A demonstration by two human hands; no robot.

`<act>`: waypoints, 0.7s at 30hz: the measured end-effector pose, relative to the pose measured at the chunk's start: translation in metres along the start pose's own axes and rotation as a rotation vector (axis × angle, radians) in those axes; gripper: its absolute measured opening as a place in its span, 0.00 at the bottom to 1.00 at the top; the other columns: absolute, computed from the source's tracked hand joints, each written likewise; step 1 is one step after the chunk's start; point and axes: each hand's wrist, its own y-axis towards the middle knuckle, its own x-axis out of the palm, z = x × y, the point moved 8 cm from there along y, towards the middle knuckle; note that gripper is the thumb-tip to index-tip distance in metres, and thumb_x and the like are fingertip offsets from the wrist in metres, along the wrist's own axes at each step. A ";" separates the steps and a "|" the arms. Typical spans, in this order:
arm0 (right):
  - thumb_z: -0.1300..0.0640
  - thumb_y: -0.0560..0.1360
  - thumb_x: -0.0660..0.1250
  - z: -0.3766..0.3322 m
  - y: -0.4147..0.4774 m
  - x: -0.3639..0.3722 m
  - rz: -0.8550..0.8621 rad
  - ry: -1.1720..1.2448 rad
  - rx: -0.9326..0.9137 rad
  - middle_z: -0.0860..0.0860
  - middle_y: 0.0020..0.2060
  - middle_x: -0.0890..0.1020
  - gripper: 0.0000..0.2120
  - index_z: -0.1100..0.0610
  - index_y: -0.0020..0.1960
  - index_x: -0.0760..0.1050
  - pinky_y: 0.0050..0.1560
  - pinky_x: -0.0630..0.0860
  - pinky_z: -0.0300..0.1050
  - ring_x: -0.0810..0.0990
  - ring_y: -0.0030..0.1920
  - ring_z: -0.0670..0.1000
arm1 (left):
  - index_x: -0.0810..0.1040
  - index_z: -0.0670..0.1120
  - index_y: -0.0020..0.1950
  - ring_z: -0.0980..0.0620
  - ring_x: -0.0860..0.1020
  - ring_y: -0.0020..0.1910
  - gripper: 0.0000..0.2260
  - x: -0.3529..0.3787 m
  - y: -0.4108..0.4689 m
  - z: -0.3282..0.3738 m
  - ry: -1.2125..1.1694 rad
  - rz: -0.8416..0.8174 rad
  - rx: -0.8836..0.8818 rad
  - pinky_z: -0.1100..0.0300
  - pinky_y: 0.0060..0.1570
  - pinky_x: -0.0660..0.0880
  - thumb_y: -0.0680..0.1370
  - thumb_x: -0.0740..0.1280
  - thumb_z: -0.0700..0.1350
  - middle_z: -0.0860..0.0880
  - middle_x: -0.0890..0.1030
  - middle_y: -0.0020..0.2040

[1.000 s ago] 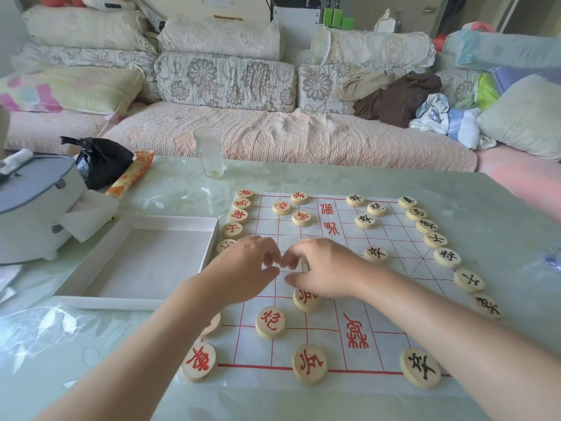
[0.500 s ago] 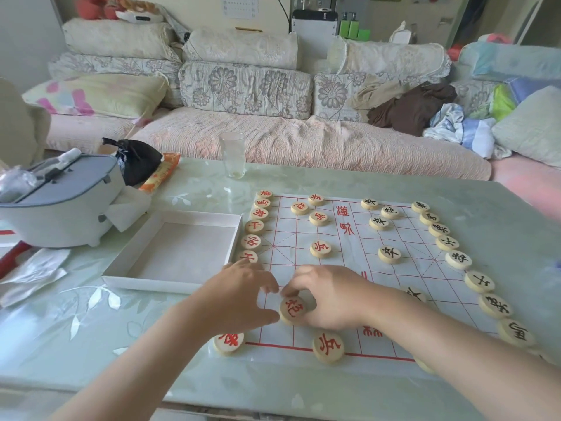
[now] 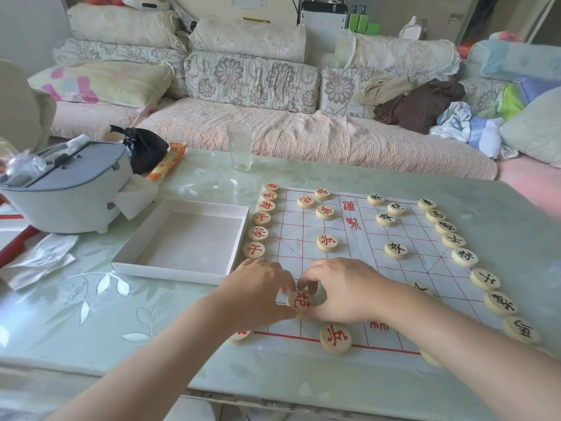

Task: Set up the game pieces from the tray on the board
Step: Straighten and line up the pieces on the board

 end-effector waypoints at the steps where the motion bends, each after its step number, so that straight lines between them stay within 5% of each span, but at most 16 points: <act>1: 0.34 0.68 0.67 0.001 0.000 0.001 -0.004 0.000 0.003 0.39 0.50 0.78 0.21 0.41 0.57 0.77 0.51 0.76 0.46 0.76 0.52 0.45 | 0.77 0.58 0.58 0.57 0.74 0.54 0.18 0.000 0.000 0.001 -0.001 0.003 0.002 0.63 0.54 0.63 0.71 0.68 0.62 0.60 0.78 0.52; 7: 0.35 0.70 0.68 -0.003 0.000 -0.013 0.014 0.036 -0.015 0.38 0.55 0.76 0.26 0.41 0.66 0.73 0.53 0.74 0.44 0.75 0.54 0.44 | 0.76 0.57 0.58 0.58 0.73 0.52 0.16 -0.020 -0.007 -0.010 -0.052 0.064 -0.030 0.62 0.53 0.68 0.73 0.67 0.60 0.60 0.77 0.49; 14: 0.43 0.72 0.69 -0.053 -0.004 -0.006 0.044 0.095 -0.128 0.39 0.52 0.77 0.18 0.42 0.61 0.74 0.51 0.73 0.42 0.75 0.51 0.42 | 0.77 0.56 0.49 0.61 0.73 0.39 0.03 -0.031 -0.045 -0.044 -0.113 0.101 -0.180 0.64 0.40 0.70 0.76 0.65 0.52 0.60 0.74 0.40; 21: 0.28 0.68 0.66 -0.088 -0.002 0.012 0.157 0.065 -0.040 0.42 0.46 0.76 0.24 0.46 0.51 0.75 0.43 0.69 0.44 0.75 0.45 0.47 | 0.75 0.59 0.50 0.61 0.76 0.42 0.04 -0.022 -0.094 -0.062 -0.173 0.022 -0.249 0.66 0.43 0.74 0.76 0.66 0.51 0.61 0.76 0.44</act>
